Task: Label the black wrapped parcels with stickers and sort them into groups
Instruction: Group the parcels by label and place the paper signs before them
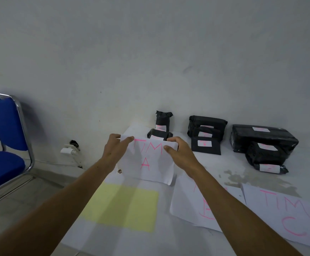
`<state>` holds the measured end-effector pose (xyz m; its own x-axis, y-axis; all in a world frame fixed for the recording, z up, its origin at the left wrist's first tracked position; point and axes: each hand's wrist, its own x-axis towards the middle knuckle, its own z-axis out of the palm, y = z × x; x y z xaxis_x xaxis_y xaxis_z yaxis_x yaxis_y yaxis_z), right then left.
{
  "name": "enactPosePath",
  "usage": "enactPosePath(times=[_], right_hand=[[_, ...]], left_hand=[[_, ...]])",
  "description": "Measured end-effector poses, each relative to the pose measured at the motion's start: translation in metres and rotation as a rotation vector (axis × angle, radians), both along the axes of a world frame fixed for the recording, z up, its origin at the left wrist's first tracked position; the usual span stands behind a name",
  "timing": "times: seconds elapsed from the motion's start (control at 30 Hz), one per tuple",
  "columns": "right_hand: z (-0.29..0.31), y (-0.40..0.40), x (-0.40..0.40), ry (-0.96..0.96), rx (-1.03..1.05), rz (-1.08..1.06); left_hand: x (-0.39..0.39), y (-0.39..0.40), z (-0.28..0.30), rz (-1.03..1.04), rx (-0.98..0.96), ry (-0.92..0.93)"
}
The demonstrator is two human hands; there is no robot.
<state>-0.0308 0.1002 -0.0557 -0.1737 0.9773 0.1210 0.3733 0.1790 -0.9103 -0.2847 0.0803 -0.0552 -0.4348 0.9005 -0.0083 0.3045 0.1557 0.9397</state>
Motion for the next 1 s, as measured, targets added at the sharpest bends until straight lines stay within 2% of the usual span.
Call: enactPosePath(times=[0.17,0.47,0.63,0.8,0.9,1.0], right_hand=[[0.002,0.003,-0.001,-0.045,-0.034,0.013],[0.0,0.0,0.004,-0.01,-0.07,0.036],[-0.002,-0.003,0.009,-0.065,-0.074,0.045],[-0.004,-0.006,0.016,-0.043,-0.083,0.042],[-0.001,-0.008,0.023,-0.058,-0.067,0.048],[0.006,-0.009,0.035,-0.079,-0.066,0.03]], left_hand=[[0.004,-0.003,0.011,0.043,-0.018,-0.017],[-0.001,0.002,0.009,0.042,0.069,0.026],[0.002,-0.004,0.008,0.05,0.051,0.048],[0.005,-0.013,0.006,0.105,0.028,0.093],[0.012,-0.02,0.011,0.132,0.052,0.181],[0.026,-0.027,0.013,0.163,0.203,0.433]])
